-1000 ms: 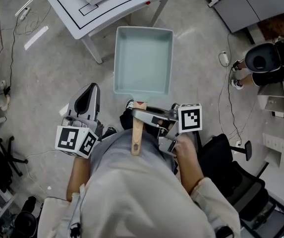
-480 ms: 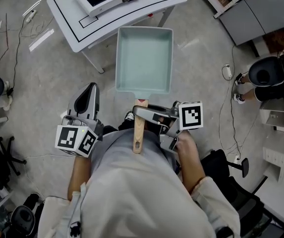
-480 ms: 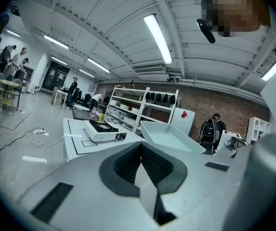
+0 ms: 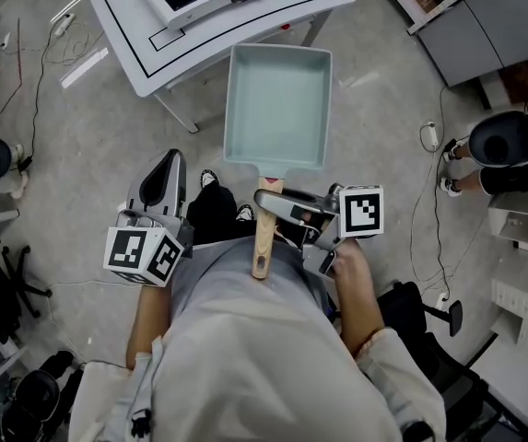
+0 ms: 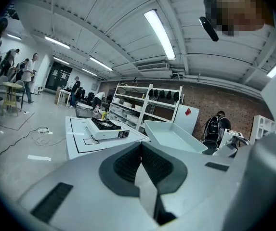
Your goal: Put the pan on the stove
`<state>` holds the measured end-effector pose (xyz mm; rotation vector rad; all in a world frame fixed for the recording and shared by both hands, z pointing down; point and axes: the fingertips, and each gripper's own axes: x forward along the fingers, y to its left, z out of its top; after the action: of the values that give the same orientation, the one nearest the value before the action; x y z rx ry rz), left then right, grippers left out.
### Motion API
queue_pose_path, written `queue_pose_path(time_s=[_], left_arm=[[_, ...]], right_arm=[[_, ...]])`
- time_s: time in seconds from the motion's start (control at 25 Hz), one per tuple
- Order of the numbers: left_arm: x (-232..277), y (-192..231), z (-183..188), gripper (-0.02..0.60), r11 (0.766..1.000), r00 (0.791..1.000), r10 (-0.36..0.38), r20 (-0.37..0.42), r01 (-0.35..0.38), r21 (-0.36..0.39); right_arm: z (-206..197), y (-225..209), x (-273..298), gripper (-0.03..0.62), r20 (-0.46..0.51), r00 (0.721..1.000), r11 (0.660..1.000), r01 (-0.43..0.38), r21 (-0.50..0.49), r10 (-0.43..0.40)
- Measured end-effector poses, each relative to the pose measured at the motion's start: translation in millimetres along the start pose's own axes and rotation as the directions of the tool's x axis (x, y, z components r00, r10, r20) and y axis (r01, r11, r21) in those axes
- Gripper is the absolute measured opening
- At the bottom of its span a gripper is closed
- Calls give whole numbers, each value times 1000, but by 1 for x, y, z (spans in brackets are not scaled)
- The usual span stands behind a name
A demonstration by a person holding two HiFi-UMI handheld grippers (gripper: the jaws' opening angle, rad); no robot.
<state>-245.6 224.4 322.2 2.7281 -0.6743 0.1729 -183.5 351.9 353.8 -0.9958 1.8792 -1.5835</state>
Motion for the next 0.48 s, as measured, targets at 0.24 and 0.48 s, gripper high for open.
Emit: queue_pose_path(time_s=[0.24,0.48], left_arm=[[23,0,-3,8,1000,999,-25,-22,24,-8],[64,12,2,8,999,998,-40,-45,39,-4]], right_arm=[[17,-9,0,163,15,1000,1000,10,10,-11],[52,-23,4,164,24,999,999,35,18,-35]])
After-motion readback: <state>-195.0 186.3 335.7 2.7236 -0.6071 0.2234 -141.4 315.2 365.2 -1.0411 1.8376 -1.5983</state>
